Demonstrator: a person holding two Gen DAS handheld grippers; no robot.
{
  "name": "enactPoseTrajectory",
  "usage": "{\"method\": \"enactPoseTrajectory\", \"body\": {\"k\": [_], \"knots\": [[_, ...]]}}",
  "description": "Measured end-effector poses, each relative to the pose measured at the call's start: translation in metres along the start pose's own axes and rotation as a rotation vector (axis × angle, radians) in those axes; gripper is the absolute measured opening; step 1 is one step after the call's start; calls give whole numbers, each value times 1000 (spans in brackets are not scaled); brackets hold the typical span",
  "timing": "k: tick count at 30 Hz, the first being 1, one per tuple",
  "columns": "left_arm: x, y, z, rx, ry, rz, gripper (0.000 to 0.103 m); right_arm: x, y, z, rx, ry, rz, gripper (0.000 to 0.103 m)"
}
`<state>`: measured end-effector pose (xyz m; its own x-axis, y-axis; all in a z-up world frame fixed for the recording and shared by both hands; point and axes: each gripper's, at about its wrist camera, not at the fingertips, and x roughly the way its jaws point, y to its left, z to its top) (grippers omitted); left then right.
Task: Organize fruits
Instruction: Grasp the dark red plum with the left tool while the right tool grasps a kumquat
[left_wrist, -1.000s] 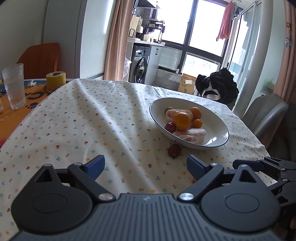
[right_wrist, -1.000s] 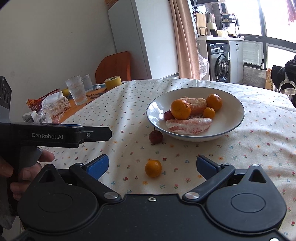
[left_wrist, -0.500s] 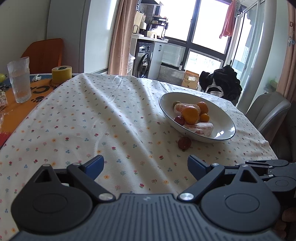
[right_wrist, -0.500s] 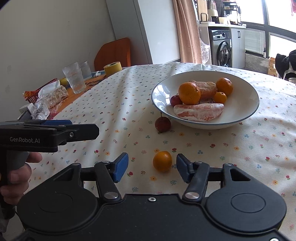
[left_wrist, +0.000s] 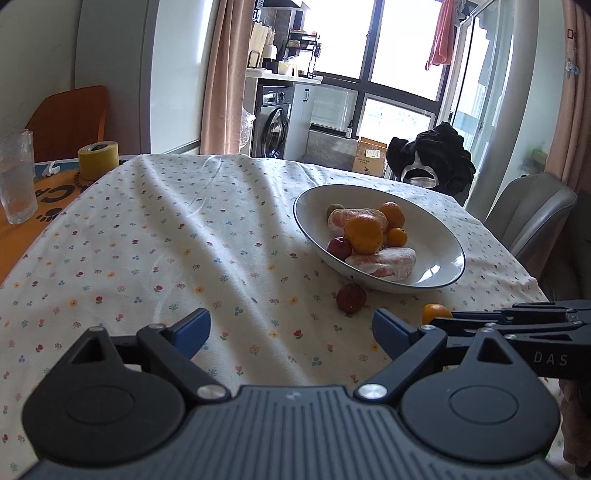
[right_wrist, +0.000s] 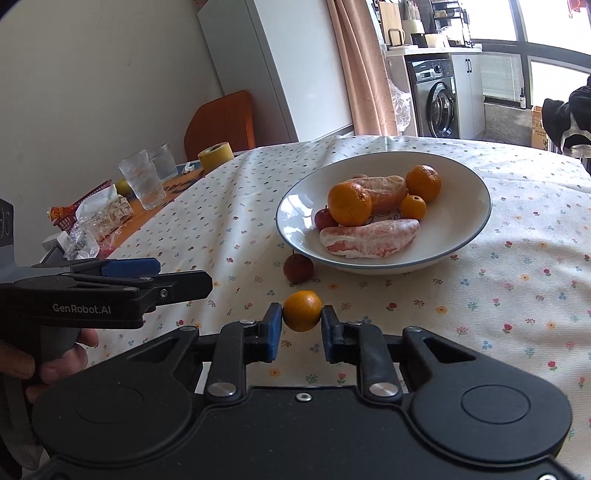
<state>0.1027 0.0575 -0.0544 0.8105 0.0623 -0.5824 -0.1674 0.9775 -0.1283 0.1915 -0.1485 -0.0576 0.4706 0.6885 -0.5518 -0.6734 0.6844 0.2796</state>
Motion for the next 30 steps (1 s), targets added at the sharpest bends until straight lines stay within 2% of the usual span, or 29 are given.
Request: {"method": "enactPoseTrajectory", "body": {"k": [4, 10, 15, 28, 30], "knots": [[7, -7, 5, 16, -7, -8, 93, -4, -9, 4, 9, -16, -1, 21], [24, -17, 9, 37, 17, -29, 83, -8, -18, 7, 17, -31, 0, 21], [38, -24, 10, 53, 45, -51, 66, -10, -24, 10, 26, -38, 2, 21], [63, -43, 14, 87, 76, -87, 47, -13, -39, 16, 69, -61, 39, 21], [67, -45, 14, 89, 89, -93, 39, -14, -39, 18, 67, -66, 40, 21]]}}
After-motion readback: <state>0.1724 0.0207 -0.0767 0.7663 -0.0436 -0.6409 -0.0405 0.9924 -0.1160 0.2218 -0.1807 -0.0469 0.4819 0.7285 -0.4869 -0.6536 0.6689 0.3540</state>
